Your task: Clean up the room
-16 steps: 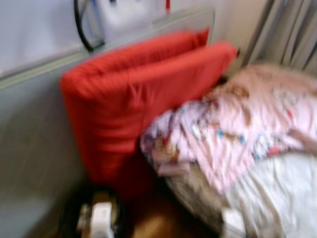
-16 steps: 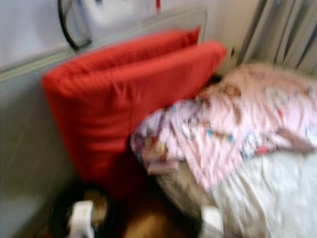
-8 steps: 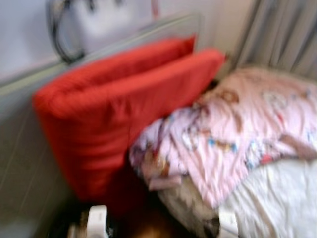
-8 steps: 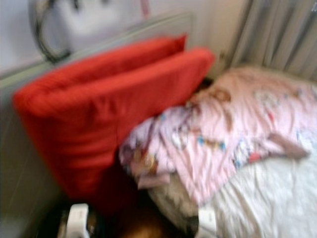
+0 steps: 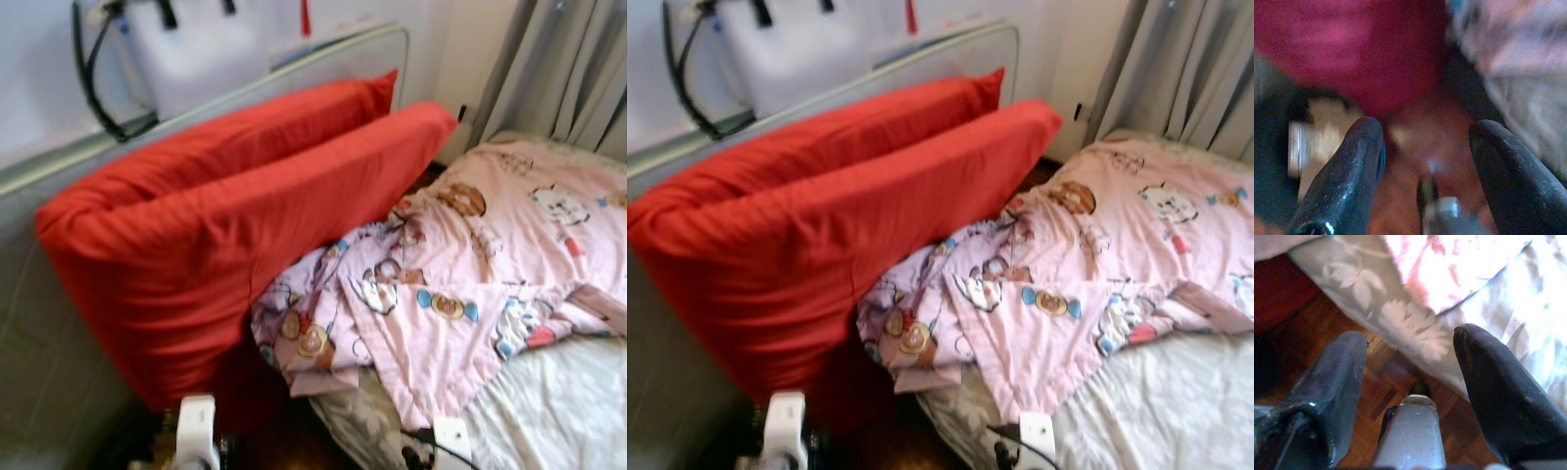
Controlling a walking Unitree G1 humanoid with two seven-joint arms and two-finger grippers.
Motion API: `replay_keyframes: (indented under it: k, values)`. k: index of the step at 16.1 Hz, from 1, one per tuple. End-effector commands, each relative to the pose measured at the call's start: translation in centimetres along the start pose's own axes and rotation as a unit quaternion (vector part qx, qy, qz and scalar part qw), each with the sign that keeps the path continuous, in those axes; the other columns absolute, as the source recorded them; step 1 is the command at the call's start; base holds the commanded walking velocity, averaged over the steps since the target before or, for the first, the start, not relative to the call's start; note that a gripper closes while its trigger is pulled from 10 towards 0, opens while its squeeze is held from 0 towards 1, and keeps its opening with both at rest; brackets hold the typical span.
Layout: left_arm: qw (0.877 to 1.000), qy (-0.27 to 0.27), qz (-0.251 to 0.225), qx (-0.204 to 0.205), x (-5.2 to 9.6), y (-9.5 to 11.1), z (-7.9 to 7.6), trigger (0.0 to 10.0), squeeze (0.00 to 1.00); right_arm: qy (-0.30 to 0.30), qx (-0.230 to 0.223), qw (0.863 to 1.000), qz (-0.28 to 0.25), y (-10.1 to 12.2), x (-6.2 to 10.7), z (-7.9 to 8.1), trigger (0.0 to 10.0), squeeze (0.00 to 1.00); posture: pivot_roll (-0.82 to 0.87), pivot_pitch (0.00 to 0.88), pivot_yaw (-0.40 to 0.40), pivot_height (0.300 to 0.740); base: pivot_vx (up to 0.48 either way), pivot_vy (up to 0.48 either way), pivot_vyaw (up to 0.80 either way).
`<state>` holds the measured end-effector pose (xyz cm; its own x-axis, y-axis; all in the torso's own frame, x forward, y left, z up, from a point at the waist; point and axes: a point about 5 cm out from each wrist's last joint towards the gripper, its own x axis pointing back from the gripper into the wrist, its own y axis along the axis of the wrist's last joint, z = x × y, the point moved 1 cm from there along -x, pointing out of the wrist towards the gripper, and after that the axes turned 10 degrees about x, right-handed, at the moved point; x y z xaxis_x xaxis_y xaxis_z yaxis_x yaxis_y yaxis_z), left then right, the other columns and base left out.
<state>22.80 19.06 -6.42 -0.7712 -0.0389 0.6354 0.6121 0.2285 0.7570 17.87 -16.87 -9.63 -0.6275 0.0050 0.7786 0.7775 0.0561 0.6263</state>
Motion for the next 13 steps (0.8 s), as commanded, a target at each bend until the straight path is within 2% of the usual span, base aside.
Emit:
replay_keyframes:
  k: [1, 2, 3, 5, 6, 7, 8, 13]
  values:
    - [1.0, -0.013, -0.009, 0.005, 0.0, 0.1, -0.6, 10.0, 0.0, -0.011, -0.006, 1.0, -0.009, -0.1, 0.2, -0.8, 10.0, 0.0, -0.02, 0.006, 0.022, 0.74, 0.0, 0.0, 0.0]
    - [1.0, -0.02, -0.022, 0.005, -0.1, 0.6, -0.8, 10.0, 0.0, -0.008, -0.007, 1.0, -0.019, 0.0, 0.2, -0.7, 10.0, 0.0, -0.02, 0.006, 0.022, 0.74, 0.0, 0.0, 0.0]
    - [0.998, -0.031, -0.06, 0.009, -0.3, 2.0, -1.1, 10.0, 0.0, -0.002, -0.009, 0.999, -0.044, 0.5, 0.2, -0.7, 10.0, 0.0, -0.02, 0.004, 0.019, 0.74, 0.0, 0.0, 0.0]
    - [0.994, -0.044, -0.103, 0.011, -0.3, 3.7, -1.3, 10.0, 0.0, -0.003, -0.017, 0.998, -0.066, 0.8, 0.3, -0.7, 10.0, 0.0, -0.03, 0.003, 0.017, 0.74, 0.0, 0.0, 0.0]
    - [0.992, -0.048, -0.118, 0.012, -0.3, 4.2, -1.3, 10.0, 0.0, -0.004, -0.017, 0.995, -0.098, 2.4, 0.1, -0.8, 10.0, 0.0, -0.03, 0.003, 0.017, 0.74, 0.0, 0.0, 0.0]
    - [0.99, -0.051, -0.134, 0.012, -0.2, 4.7, -1.3, 10.0, 0.0, -0.006, -0.009, 0.981, -0.191, 8.1, -0.3, -1.0, 10.0, 0.0, -0.03, 0.001, 0.016, 0.74, 0.0, 0.0, 0.0]
    - [0.986, -0.054, -0.156, 0.015, 0.1, 5.1, -1.3, 10.0, 0.0, -0.008, -0.005, 0.969, -0.246, 10.8, 0.0, -1.2, 10.0, 0.0, -0.03, 0.0, 0.016, 0.74, 0.0, 0.0, 0.0]
    - [0.976, -0.067, -0.205, 0.022, 1.0, 5.8, -1.6, 10.0, 0.0, -0.011, -0.008, 0.955, -0.295, 11.8, 0.7, -1.2, 10.0, 0.0, -0.02, 0.0, 0.012, 0.74, 0.0, 0.0, 0.0]
